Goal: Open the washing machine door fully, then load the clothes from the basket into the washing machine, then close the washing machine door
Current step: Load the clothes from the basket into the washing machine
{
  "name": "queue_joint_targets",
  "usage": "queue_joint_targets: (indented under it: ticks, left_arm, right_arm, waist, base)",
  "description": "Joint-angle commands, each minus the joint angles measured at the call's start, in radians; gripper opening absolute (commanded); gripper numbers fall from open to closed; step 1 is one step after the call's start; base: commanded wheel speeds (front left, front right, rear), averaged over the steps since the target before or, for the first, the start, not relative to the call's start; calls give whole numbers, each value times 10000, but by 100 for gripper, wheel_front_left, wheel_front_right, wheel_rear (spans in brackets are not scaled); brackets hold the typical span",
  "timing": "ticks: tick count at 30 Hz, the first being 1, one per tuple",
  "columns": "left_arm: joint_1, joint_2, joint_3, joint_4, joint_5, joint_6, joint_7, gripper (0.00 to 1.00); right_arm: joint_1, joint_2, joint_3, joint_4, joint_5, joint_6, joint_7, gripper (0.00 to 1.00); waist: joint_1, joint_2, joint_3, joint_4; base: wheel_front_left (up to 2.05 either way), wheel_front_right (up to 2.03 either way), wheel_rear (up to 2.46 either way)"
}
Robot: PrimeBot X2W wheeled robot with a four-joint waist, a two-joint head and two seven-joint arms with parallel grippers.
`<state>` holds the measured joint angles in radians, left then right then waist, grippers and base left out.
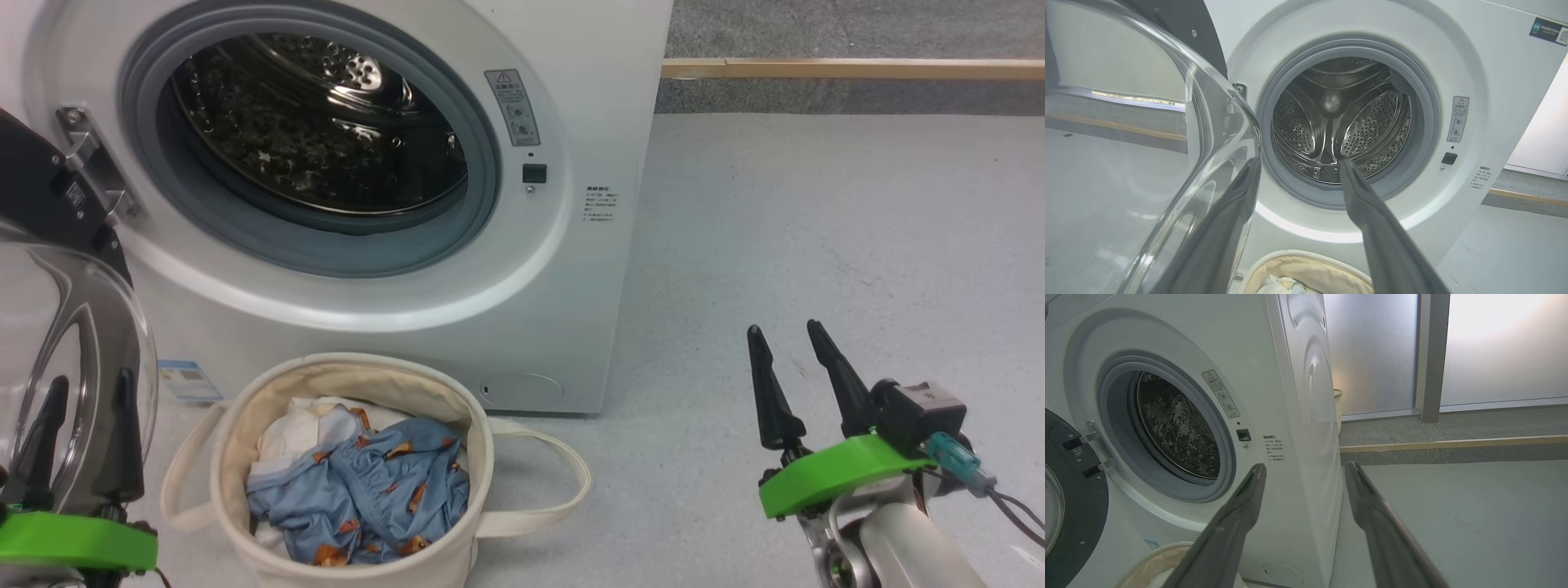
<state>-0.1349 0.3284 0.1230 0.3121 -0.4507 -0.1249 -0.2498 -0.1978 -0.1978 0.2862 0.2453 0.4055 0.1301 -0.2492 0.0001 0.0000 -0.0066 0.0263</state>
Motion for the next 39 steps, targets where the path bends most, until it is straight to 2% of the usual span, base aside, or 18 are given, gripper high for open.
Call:
queue_joint_targets:
  ticks: [1,13,25,33,39]
  left_arm:
    - [-575,343,378,-242,49,-57,-120,100]
    - [-604,385,343,-29,54,-57,-120,100]
    - [-616,303,515,-79,106,-57,-120,100]
    - [-599,243,235,-288,187,-57,-120,100]
    - [-654,44,-422,-477,307,-57,-120,100]
  right_arm:
    - [-268,19,168,-286,2,6,-126,100]
    - [-247,24,164,-243,3,6,-126,100]
    - [-247,3,236,-201,58,6,-126,100]
    - [-259,-17,273,-210,61,6,-126,100]
    - [-262,6,295,-179,56,6,-126,100]
  waist:
    - [0,0,6,-1]
    - [0,0,42,25]
    - [0,0,32,165]
    - [0,0,60,226]
    - [0,0,82,230]
  base:
    - [0,0,0]
    - [12,-12,0]
    - [121,-131,10]
    - [60,-60,0]
    - [0,0,0]
